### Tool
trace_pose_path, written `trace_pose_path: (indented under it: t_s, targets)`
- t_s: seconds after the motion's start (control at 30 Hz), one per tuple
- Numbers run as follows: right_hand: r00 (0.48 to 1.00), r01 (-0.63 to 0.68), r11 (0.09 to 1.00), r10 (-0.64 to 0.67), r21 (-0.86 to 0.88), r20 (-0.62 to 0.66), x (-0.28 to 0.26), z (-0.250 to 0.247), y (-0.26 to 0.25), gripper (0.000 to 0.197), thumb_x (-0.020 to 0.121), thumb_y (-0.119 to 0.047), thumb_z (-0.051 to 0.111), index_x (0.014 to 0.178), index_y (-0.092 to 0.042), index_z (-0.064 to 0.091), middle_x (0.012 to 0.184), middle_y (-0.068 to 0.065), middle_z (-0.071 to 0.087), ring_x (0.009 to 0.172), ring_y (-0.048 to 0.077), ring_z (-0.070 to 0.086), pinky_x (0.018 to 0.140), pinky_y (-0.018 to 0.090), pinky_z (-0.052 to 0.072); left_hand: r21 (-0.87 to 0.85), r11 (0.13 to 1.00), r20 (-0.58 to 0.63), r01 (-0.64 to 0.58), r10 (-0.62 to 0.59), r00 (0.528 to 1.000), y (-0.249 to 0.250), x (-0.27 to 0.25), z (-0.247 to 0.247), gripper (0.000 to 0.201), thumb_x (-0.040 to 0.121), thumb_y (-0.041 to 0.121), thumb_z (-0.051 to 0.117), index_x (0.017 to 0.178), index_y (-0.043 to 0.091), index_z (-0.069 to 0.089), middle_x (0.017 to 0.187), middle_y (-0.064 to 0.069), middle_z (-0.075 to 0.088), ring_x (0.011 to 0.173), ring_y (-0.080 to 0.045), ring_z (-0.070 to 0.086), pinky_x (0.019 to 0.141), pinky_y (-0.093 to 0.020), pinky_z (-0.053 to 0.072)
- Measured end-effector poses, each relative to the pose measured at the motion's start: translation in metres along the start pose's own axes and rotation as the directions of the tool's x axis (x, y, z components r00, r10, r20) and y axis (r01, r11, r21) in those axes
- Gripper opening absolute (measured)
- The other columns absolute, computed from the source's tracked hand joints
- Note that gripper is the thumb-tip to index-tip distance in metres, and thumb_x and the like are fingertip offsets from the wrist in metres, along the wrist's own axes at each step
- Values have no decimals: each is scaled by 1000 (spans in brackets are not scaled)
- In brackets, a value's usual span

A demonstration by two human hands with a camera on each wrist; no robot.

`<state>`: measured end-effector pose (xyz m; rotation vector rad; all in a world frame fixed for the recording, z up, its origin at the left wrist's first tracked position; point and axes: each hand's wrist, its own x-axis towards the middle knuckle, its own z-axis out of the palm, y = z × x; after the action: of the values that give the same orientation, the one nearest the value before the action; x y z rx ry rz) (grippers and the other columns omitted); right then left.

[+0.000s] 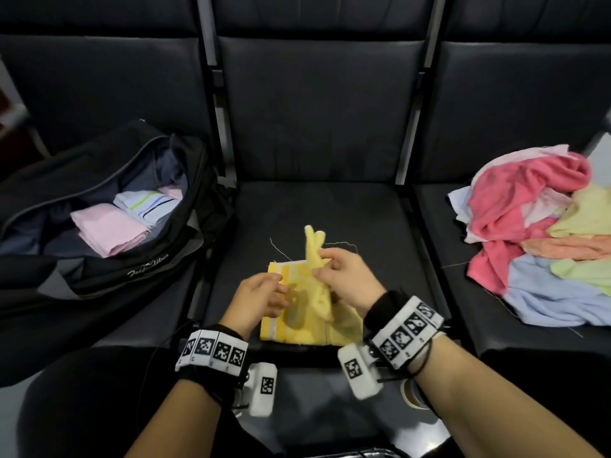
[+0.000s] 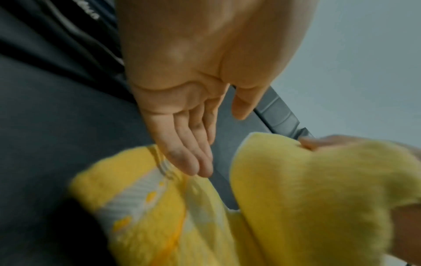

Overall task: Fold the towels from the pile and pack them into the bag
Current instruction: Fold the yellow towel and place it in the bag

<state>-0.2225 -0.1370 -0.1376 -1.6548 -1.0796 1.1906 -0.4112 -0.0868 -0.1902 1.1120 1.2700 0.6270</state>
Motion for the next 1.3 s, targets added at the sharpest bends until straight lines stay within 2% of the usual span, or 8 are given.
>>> trace_pose_path:
  t_s: [0.1,0.23,0.47,0.87,1.0,1.1,1.2,1.3]
  targets:
    - [985,-78,996,71,37,157,0,21,8,41,93,-18,66,131,-19,51,95,8,58,81,17,66,62,34,60,-39,993,26,113,-112,993,-7,1,-1,25,98,34,56,105,13,67,84,-2,68,70,-15,64,58,-26,52]
    - [992,-81,995,86,-55,90,-5,3,26,40,90,-12,65,129,-18,56,98,5,59,83,20,63,72,40,59,128,990,-11,66,-65,998,-19,5,-1,43,90,13,67,127,26,49,100,-7,64,87,-18,63,82,-35,56]
    - [994,92,965,-76,-246,75,-18,-18,45,21,89,-14,65,106,-24,70,93,-6,69,67,7,59,75,31,55,206,964,-12,-166,172,985,-18,4,10,46,80,-15,58,94,26,72,81,3,50,59,-9,44,51,-13,39]
    - [936,281,757,-81,-589,342,-30,-3,68,32,87,-18,67,119,-21,69,117,0,58,108,14,57,100,28,44,524,852,-107,-13,81,991,-24,1,-5,39,79,-5,57,96,28,68,75,6,50,66,-15,52,60,-23,39]
    - [909,385,704,-180,-597,375,-32,1,71,35,85,-22,70,120,-24,68,118,-2,54,112,16,49,102,28,39,726,680,-129,-101,279,952,-17,-6,-2,38,80,-1,59,101,28,70,100,5,50,97,-19,51,87,-28,45]
    - [897,439,543,-217,-716,385,-34,4,74,37,81,-33,70,118,-30,65,116,-3,49,111,19,44,97,33,39,787,539,42,-302,440,897,-9,-15,7,27,83,6,63,94,29,73,101,10,53,99,-15,44,89,-26,42]
    - [902,431,319,-133,-844,410,-37,10,79,42,78,-27,63,119,-30,52,121,-3,44,113,23,40,89,35,34,846,365,269,-390,339,902,-11,-26,22,23,89,26,57,104,32,72,110,12,55,108,-16,47,94,-32,43]
    - [909,416,259,-137,-872,393,-36,15,83,44,80,-10,53,122,-24,49,123,1,46,114,26,42,85,36,34,926,167,311,-339,172,935,-19,-33,34,41,82,49,50,119,34,61,123,8,48,117,-19,44,94,-35,39]
